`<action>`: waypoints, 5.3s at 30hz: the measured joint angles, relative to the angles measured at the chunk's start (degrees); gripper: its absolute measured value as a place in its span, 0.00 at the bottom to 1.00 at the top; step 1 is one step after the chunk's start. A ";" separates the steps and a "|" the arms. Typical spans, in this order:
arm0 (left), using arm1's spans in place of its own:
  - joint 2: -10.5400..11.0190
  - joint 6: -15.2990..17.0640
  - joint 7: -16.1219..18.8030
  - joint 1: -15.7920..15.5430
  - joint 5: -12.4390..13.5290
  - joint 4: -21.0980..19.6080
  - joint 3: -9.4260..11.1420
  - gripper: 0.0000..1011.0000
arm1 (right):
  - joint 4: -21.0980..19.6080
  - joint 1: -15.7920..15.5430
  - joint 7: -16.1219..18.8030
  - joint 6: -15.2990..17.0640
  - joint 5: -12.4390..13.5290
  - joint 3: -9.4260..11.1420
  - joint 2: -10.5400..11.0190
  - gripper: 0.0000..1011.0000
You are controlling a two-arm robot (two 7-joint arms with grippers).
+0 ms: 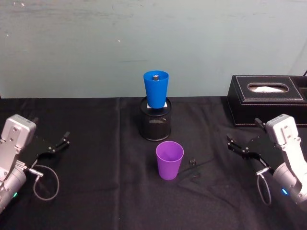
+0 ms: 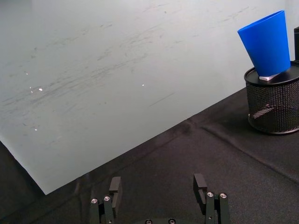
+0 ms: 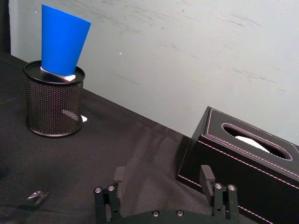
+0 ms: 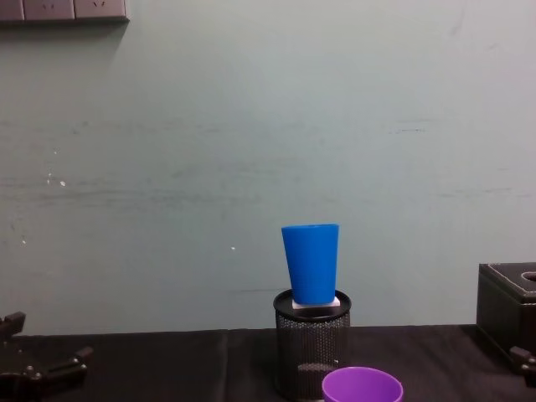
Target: Pick up one cup with a gripper and tap it against the other cup.
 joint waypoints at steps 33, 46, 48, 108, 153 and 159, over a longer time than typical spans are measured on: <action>0.00 0.00 0.00 0.00 0.00 0.00 0.00 0.99 | 0.00 0.00 0.00 0.00 0.00 0.00 0.00 0.99; 0.00 0.00 0.00 0.00 0.00 0.00 0.00 0.99 | 0.00 0.00 0.00 0.00 0.00 0.00 0.00 0.99; 0.00 0.00 0.00 0.00 0.00 0.00 0.00 0.99 | -0.25 -0.17 0.00 -0.74 -0.50 0.19 0.01 0.99; 0.00 0.00 0.00 0.00 0.00 0.00 0.00 0.99 | 1.69 -0.11 23.77 2.08 5.34 -0.96 -11.04 0.99; 0.00 0.00 0.00 0.00 0.00 0.00 0.00 0.99 | 7.05 1.21 25.87 -1.01 0.40 2.05 -17.73 0.99; 0.00 0.00 0.00 0.00 0.00 0.00 0.00 0.99 | 7.05 1.22 25.84 -0.98 0.43 1.99 -17.68 0.99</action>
